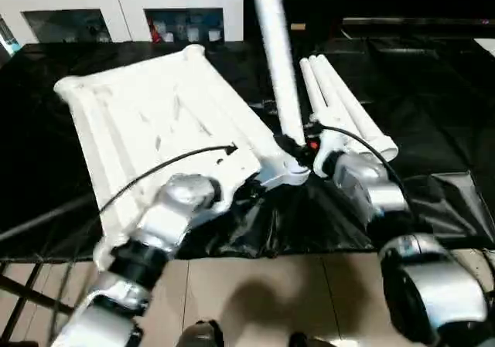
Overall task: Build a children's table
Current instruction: Insert table leg to table base
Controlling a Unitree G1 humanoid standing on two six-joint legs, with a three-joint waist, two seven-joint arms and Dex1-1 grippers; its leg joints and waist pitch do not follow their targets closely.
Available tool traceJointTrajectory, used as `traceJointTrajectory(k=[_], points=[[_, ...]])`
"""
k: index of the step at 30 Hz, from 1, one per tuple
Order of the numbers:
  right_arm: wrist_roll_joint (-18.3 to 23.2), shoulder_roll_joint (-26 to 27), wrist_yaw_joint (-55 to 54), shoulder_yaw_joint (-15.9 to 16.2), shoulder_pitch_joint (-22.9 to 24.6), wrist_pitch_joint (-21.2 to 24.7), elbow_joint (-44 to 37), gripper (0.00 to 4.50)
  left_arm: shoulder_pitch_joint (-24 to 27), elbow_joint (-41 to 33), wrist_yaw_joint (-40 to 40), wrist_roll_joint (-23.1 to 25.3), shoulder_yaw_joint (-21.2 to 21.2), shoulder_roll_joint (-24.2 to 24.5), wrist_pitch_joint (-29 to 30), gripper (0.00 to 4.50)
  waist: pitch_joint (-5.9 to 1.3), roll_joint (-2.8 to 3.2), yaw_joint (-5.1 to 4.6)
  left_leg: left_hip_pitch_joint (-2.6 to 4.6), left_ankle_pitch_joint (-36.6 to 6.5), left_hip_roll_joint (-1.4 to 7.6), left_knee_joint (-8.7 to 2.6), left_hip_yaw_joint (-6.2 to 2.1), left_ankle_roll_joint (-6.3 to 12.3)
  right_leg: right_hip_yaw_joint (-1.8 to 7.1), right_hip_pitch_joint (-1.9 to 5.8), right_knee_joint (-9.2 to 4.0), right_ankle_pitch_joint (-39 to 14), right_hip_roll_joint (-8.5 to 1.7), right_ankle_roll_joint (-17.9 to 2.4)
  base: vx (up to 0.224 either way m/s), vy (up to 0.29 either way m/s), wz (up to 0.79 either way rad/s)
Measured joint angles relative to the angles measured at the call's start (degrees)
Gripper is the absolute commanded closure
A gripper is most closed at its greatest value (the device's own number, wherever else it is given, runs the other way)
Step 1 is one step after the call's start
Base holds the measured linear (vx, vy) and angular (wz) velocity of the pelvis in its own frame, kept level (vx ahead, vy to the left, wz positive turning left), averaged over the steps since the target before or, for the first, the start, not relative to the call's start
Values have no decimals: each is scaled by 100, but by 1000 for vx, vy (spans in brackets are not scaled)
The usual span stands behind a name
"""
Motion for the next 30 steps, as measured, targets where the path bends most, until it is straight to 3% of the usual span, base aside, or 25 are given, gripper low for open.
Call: traceJointTrajectory(k=[5,6,8,9,12,17,20,26,30], points=[[302,-8,317,-148,175,32,-427,261,-247,447,-41,-17,55,99,-515,450,-13,-16,86,-50,53,16,71,29,-29,98,-129,178,110,14,20,22,-16,0],[346,-35,364,-186,216,65,-562,261,-348,571,-40,-23,66,103,-606,450,-22,-9,106,-93,68,23,70,30,-52,100,-182,210,92,18,27,61,-43,1],[475,-81,512,-264,324,111,-866,261,-548,824,-21,-47,120,110,-753,406,-27,-14,146,-172,97,32,102,29,-27,101,-276,298,55,21,5,28,-21,0],[516,-103,543,-282,330,132,-964,261,-614,903,28,-45,192,144,-807,395,-32,-14,157,-231,80,37,146,30,-2,109,-353,360,32,22,-27,0,0,0],[635,-236,673,-302,473,248,-1364,261,-763,1000,-48,-135,303,182,-975,381,-38,-9,179,-353,43,61,275,22,58,109,-456,468,-5,24,-53,0,0,0],[729,-305,723,-284,714,454,-1963,261,-910,990,-470,-592,580,251,-1069,355,-48,4,217,-345,42,73,329,19,53,113,-435,479,16,24,-31,-23,1,0],[732,-309,711,-275,862,546,-2222,261,-1096,1021,-493,-796,791,261,-933,353,-50,6,257,-300,48,77,337,21,-10,116,-376,461,40,23,-14,-64,11,2],[710,-294,671,-88,1180,742,-2677,261,-2387,1651,1093,-831,1466,-219,-461,353,-59,-12,352,-291,54,70,340,31,0,129,-318,417,48,13,29,-38,9,5],[537,-210,464,27,1263,784,-2674,261,-2763,1336,1135,-1099,1440,-890,-427,353,-68,-10,431,-290,64,69,344,34,15,129,-277,375,74,12,36,0,0,0]])
